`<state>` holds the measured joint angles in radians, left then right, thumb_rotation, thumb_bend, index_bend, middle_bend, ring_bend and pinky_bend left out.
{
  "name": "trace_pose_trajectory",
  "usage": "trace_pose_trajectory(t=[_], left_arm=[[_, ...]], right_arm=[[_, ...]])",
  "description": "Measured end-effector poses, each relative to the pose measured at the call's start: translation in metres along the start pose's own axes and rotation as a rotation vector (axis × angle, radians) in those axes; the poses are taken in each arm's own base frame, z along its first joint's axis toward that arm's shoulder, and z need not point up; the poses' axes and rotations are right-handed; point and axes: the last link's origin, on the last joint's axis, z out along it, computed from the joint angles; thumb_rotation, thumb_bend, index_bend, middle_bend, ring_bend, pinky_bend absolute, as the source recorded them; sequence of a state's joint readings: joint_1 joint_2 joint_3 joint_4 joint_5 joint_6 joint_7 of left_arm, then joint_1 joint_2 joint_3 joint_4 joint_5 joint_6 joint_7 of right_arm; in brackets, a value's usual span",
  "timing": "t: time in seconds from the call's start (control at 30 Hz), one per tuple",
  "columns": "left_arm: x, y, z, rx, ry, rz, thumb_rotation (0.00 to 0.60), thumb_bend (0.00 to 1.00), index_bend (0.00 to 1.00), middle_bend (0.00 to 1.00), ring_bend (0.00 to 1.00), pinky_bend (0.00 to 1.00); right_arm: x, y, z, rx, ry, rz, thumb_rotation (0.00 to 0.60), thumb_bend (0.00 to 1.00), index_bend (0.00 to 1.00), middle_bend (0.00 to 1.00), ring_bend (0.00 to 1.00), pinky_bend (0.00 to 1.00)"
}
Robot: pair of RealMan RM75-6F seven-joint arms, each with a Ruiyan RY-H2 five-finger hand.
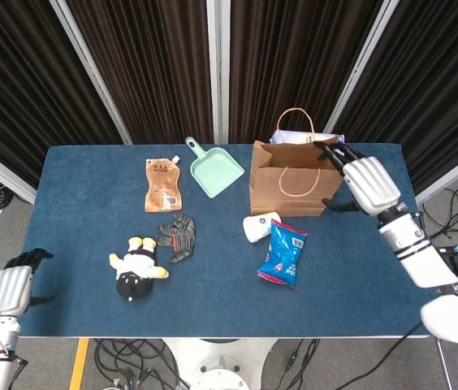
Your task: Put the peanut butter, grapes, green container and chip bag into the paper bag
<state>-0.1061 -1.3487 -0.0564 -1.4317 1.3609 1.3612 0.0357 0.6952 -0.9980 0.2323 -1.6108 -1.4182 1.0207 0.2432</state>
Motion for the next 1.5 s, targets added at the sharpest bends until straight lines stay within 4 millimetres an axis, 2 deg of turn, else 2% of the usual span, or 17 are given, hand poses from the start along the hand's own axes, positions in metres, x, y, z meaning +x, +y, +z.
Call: trace_pose_trajectory(t=[0.13,0.3,0.4,0.47,0.63,0.77,1.0,1.3,1.5], left_arm=[[0.001,0.003,0.0,-0.009,0.003,0.002,0.6,0.08,0.35,0.34,0.26,0.28],[0.003,0.005,0.001,-0.017,0.007,0.004,0.6,0.08,0.35,0.34,0.26,0.28],[0.003,0.006,0.0,-0.019,0.009,0.005,0.6,0.08,0.35,0.34,0.26,0.28],[0.003,0.005,-0.002,-0.016,0.009,0.005,0.6,0.08,0.35,0.34,0.26,0.28],[0.003,0.003,-0.004,-0.007,0.008,0.002,0.6,0.08,0.35,0.34,0.26,0.28],[0.002,0.001,-0.005,0.001,0.006,0.0,0.6,0.08,0.35,0.34,0.26,0.28],[-0.001,0.001,-0.005,0.001,-0.001,-0.002,0.6,0.08,0.35,0.34,0.26,0.28],[-0.002,0.0,-0.004,0.001,-0.005,-0.002,0.6,0.08,0.35,0.34,0.26,0.28],[-0.002,0.0,-0.005,0.003,-0.006,-0.002,0.6,0.08,0.35,0.34,0.26,0.28]], right_arm=[[-0.011,0.0,-0.036,0.062,-0.048,0.01,0.6,0.06,0.14,0.37,0.21,0.42],[-0.033,0.003,-0.078,0.109,-0.138,0.024,0.6,0.06,0.15,0.37,0.21,0.42],[-0.045,0.006,-0.085,0.111,-0.177,0.0,0.6,0.06,0.15,0.36,0.21,0.42],[-0.051,0.007,-0.085,0.108,-0.197,-0.027,0.6,0.06,0.12,0.32,0.18,0.38],[-0.076,0.009,-0.077,0.083,-0.288,-0.116,0.6,0.05,0.02,0.22,0.07,0.26],[-0.097,0.01,-0.064,0.044,-0.356,-0.134,0.6,0.04,0.0,0.19,0.06,0.24],[-0.128,0.008,-0.04,-0.033,-0.474,-0.038,0.6,0.04,0.0,0.16,0.06,0.24],[-0.151,0.01,-0.002,-0.126,-0.565,0.078,0.6,0.05,0.0,0.11,0.01,0.19],[-0.161,0.004,0.015,-0.148,-0.626,0.129,0.6,0.04,0.0,0.09,0.0,0.17]])
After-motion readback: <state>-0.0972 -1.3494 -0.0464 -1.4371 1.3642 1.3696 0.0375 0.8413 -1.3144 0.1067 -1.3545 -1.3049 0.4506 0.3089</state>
